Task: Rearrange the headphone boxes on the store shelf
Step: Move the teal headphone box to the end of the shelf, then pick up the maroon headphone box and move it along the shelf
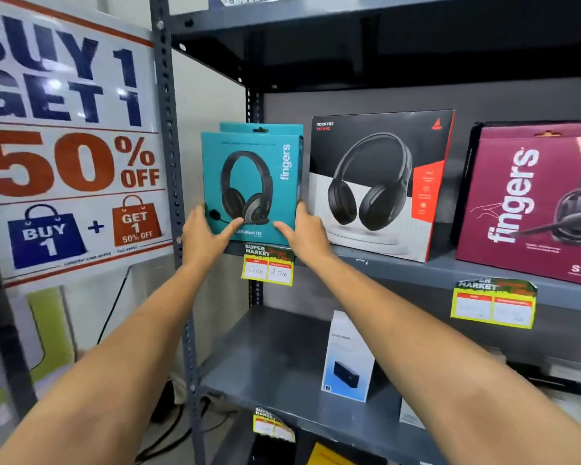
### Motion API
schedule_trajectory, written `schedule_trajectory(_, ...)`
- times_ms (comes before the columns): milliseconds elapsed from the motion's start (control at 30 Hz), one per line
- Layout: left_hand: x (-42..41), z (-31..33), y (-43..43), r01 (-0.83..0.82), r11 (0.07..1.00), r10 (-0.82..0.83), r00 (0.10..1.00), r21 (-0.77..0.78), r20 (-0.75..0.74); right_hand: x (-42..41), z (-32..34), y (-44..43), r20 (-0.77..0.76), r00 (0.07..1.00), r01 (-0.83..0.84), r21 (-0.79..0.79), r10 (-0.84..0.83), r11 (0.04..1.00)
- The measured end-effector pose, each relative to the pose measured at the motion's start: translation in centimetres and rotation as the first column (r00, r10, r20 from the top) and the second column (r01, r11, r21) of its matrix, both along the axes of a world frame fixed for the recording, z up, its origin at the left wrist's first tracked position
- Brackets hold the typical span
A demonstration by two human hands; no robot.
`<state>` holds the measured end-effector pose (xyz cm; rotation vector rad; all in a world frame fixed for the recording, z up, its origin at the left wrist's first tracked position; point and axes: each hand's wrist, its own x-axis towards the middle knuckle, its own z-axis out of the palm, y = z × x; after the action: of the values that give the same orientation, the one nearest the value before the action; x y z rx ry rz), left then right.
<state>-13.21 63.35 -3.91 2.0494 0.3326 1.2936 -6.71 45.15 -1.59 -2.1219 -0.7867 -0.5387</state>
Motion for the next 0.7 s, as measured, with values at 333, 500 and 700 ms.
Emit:
schedule_trajectory(333, -0.6, -4.7, -6.7, -0.146, 0.979, 0.126, 0.982, 0.142, 0.143, -1.1, -2.0, -10.9, 0.215, 0.976, 0.002, -0.106, 0.021, 0.994)
schedule_trajectory(500, 0.6, -5.2, -18.5, 0.157, 0.878, -0.234, 0.965, 0.452, 0.12, -2.5, -3.8, -22.7, 0.41, 0.912, 0.146, -0.271, -0.023, 0.952)
schedule_trajectory(700, 3.2, -0.4, -32.5, 0.497, 0.758, -0.577, 0.813, 0.423, 0.08, -2.7, -1.8, -35.6, 0.603, 0.727, 0.275, 0.184, -0.329, 0.944)
